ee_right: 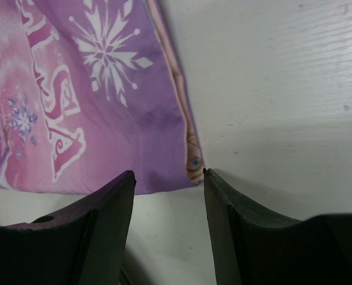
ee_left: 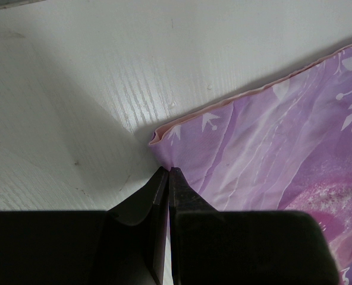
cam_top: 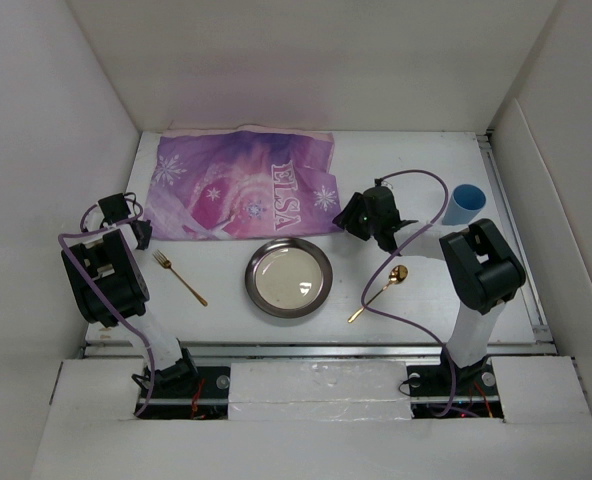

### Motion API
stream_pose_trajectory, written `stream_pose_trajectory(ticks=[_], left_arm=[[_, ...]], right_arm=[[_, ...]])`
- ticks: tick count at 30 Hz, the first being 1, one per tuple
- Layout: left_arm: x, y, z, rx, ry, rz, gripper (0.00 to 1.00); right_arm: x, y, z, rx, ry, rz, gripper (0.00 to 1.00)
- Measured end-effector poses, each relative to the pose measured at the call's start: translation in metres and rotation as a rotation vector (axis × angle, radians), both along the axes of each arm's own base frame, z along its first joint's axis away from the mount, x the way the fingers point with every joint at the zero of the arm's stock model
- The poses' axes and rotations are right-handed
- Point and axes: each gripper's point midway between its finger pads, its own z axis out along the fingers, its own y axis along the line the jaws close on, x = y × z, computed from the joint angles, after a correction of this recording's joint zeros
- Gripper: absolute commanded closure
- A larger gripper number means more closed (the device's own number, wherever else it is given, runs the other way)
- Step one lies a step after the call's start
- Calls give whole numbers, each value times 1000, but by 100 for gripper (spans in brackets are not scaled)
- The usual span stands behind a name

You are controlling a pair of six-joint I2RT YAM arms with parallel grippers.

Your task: Set the dinner table for one person

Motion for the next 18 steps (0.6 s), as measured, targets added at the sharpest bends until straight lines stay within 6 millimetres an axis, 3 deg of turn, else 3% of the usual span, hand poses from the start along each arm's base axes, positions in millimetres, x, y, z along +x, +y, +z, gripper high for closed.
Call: stream_pose_trajectory(ticks=[5, 18], left_arm=[[1, -2, 0, -6, -4, -8, 100], [4, -2, 2, -8, -20, -16, 100]], right_arm=[[-2, 8, -1, 8, 8, -22, 47], [-6, -1, -10, -33, 27, -110, 49]])
